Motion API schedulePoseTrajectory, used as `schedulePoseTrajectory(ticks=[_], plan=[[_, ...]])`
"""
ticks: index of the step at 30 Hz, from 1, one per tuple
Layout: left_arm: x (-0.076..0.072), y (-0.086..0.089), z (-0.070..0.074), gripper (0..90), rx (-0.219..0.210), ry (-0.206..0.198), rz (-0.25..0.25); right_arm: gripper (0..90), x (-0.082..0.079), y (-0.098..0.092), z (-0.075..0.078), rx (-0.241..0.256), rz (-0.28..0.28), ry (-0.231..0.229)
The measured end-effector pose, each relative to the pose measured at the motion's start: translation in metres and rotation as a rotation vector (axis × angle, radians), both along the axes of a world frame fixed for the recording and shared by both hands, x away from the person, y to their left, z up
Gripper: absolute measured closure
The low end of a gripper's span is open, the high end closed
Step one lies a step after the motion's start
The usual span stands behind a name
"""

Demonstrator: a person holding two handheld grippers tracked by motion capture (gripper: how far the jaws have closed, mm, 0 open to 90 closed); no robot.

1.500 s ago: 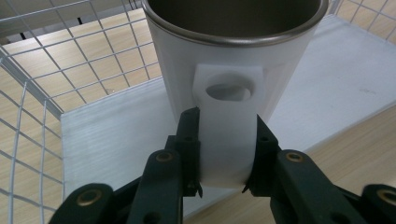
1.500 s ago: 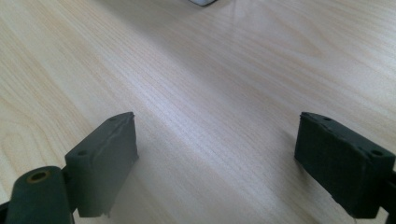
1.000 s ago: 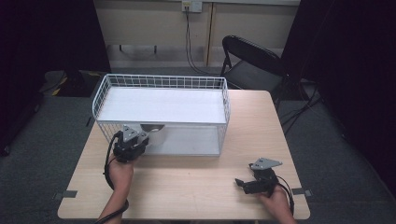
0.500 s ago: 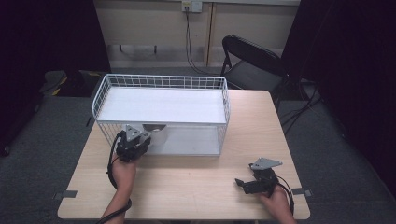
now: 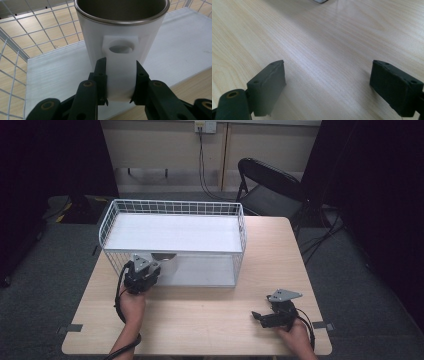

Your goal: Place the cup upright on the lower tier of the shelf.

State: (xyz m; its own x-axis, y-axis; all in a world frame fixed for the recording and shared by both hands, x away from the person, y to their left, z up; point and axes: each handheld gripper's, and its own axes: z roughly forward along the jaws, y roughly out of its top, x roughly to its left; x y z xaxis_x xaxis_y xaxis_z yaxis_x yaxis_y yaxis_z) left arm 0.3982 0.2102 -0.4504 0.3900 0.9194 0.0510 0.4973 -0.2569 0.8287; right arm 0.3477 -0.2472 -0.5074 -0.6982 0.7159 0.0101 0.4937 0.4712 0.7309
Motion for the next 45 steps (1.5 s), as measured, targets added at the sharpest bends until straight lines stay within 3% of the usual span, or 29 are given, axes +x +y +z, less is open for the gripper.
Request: schedulePoseTrajectory(ticks=[6, 8, 11, 14, 21, 30, 34, 40, 41, 42, 45], plan=[[-0.001, 0.000, -0.001, 71.1, -0.004, -0.006, -0.001, 12.1, 0.000, 0.000, 0.000, 0.000, 0.000, 0.000], [-0.002, 0.001, -0.003, 70.7, -0.027, -0.016, 0.006, 12.1, 0.000, 0.000, 0.000, 0.000, 0.000, 0.000], [-0.003, 0.002, -0.004, 69.9, -0.015, -0.025, 0.004, 12.1, 0.000, 0.000, 0.000, 0.000, 0.000, 0.000], [-0.002, 0.003, -0.003, 65.3, -0.002, -0.024, 0.007, 12.1, 0.000, 0.000, 0.000, 0.000, 0.000, 0.000], [-0.004, 0.006, -0.002, 48.2, -0.022, -0.016, 0.017, 12.1, 0.000, 0.000, 0.000, 0.000, 0.000, 0.000], [-0.005, 0.009, 0.002, 33.0, -0.019, 0.014, -0.014, 12.1, 0.000, 0.000, 0.000, 0.000, 0.000, 0.001], [-0.006, 0.011, 0.003, 29.0, -0.033, 0.034, -0.024, 12.1, 0.000, 0.000, 0.000, 0.000, 0.000, 0.001], [-0.009, 0.015, 0.005, 24.7, -0.020, 0.038, -0.033, 12.1, 0.000, 0.000, 0.000, 0.000, 0.000, 0.001], [-0.010, 0.015, 0.005, 24.1, -0.038, 0.038, -0.027, 12.1, 0.000, 0.000, 0.000, 0.000, 0.000, 0.000], [-0.011, 0.017, 0.006, 23.2, -0.024, 0.042, -0.033, 12.1, 0.000, 0.000, 0.000, 0.000, 0.000, 0.000], [-0.012, 0.019, 0.006, 22.3, -0.044, 0.046, -0.031, 12.1, 0.000, 0.000, 0.000, 0.000, 0.000, 0.001]])
